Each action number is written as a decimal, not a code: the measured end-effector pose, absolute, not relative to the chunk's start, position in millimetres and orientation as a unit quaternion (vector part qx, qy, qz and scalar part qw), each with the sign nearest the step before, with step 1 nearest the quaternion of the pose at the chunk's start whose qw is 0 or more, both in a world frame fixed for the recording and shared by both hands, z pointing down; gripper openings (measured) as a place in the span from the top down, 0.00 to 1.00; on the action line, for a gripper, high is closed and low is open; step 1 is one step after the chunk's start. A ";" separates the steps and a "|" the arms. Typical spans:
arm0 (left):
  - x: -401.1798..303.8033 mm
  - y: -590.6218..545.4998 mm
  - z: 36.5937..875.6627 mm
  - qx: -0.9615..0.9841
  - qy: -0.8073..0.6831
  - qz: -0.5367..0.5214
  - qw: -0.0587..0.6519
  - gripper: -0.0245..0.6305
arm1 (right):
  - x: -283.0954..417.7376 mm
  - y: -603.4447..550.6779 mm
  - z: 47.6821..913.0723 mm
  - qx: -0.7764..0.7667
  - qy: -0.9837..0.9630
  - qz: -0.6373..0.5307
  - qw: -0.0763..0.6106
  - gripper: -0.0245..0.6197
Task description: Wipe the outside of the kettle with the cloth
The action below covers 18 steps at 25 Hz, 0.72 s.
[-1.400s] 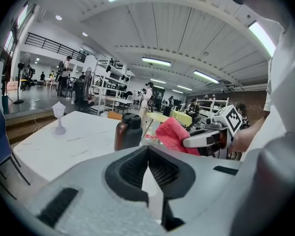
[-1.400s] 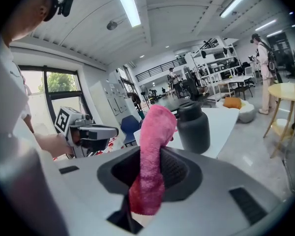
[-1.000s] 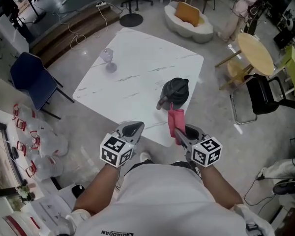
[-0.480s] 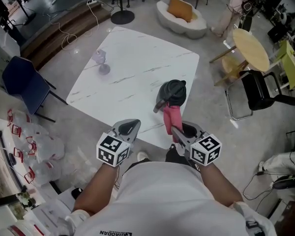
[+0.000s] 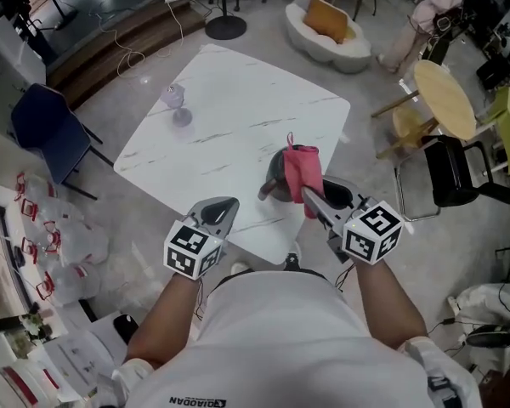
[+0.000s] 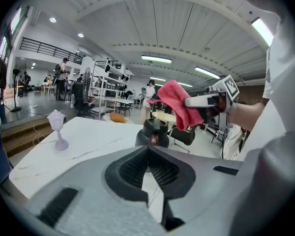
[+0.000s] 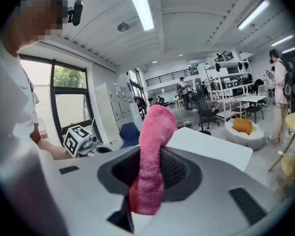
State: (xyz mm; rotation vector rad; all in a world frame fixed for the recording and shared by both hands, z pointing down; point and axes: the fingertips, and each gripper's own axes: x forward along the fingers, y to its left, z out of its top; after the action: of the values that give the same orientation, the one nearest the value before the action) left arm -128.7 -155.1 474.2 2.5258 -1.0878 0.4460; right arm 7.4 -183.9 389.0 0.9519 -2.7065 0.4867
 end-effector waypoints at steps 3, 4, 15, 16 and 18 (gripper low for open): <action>-115.2 -160.4 474.3 0.894 -0.376 0.165 0.181 0.96 | 5.6 -210.4 393.1 0.304 -0.922 0.179 0.161 0.79; -111.1 -161.6 474.5 0.894 -0.374 0.169 0.178 0.96 | 3.0 -216.5 398.2 0.295 -0.920 0.187 0.179 0.79; -66.8 -198.6 514.3 0.894 -0.337 0.257 0.143 0.68 | -17.3 -250.6 462.2 0.250 -0.897 0.156 0.329 0.79; -62.9 -202.0 517.8 0.894 -0.335 0.261 0.141 0.62 | -18.1 -251.5 464.9 0.251 -0.895 0.139 0.342 0.79; -55.9 -204.7 527.5 0.893 -0.324 0.279 0.138 0.62 | -20.2 -252.3 467.7 0.249 -0.892 0.107 0.362 0.79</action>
State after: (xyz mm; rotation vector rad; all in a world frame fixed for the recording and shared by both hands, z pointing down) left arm -55.9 -204.7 527.5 2.5839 -0.9371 0.8074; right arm -20.2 -252.3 467.7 0.6399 -2.2966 0.2757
